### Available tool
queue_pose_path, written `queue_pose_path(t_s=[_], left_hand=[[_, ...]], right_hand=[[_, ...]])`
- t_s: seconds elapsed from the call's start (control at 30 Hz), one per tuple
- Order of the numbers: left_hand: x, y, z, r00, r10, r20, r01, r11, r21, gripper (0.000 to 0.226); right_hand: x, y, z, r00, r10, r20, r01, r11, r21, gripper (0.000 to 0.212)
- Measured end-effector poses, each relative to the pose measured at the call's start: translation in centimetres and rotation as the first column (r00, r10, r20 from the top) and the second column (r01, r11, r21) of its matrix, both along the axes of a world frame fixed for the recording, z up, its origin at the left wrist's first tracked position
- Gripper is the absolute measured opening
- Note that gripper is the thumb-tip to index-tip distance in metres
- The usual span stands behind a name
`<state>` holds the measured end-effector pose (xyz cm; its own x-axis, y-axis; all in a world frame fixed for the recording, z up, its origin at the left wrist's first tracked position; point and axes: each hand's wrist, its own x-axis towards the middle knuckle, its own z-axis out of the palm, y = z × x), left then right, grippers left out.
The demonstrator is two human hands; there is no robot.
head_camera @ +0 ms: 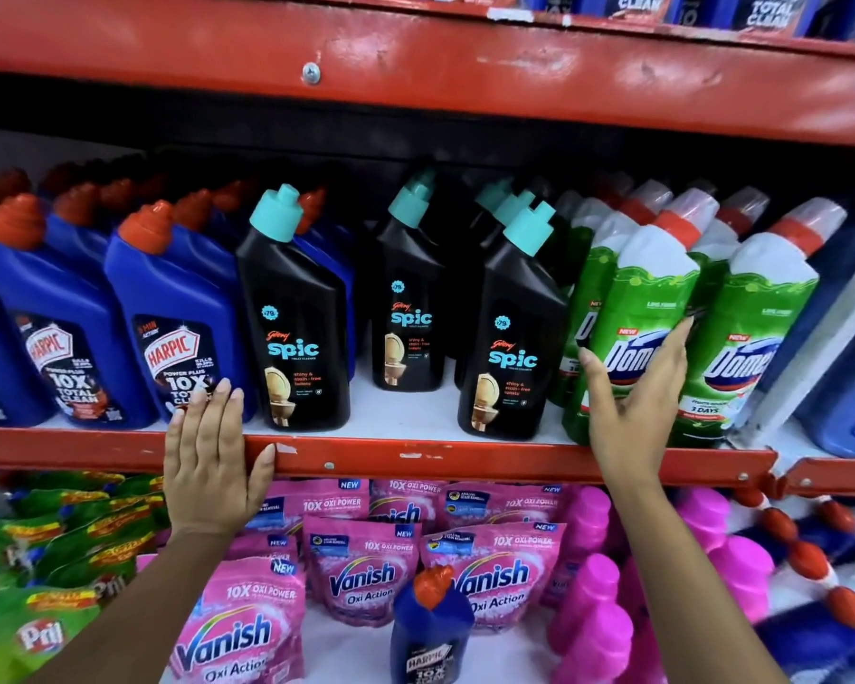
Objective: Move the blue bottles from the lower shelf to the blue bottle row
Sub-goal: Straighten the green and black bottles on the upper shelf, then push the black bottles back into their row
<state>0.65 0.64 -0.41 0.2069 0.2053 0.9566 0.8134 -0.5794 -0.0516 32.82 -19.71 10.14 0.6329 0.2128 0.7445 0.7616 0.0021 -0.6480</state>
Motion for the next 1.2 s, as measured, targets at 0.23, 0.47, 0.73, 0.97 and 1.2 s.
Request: queue_pose_path(t_s=[0.23, 0.47, 0.73, 0.97, 1.2], left_hand=[[-0.1, 0.2, -0.2, 1.000, 0.009, -0.003, -0.009, 1.000, -0.018, 0.063], [-0.1, 0.1, 0.0, 1.000, 0.016, -0.007, -0.016, 1.000, -0.026, 0.062], [-0.2, 0.1, 0.0, 1.000, 0.015, -0.007, -0.015, 1.000, -0.026, 0.061], [-0.1, 0.4, -0.1, 1.000, -0.011, 0.015, 0.010, 1.000, 0.008, 0.064], [-0.1, 0.3, 0.0, 1.000, -0.008, 0.014, 0.008, 1.000, -0.003, 0.064]], right_hand=[[-2.7, 0.3, -1.7, 1.000, -0.031, -0.003, 0.031, 1.000, -0.001, 0.078], [-11.0, 2.5, -2.7, 0.968, 0.096, 0.233, -0.070, 0.991, -0.116, 0.073], [-17.8, 8.7, 0.7, 0.882, 0.350, 0.317, -0.294, 0.932, -0.212, 0.080], [-21.4, 13.9, 6.1, 0.901, 0.303, 0.310, -0.241, 0.945, -0.221, 0.093], [-21.9, 15.2, 7.0, 0.923, 0.162, 0.349, -0.097, 0.976, -0.195, 0.068]])
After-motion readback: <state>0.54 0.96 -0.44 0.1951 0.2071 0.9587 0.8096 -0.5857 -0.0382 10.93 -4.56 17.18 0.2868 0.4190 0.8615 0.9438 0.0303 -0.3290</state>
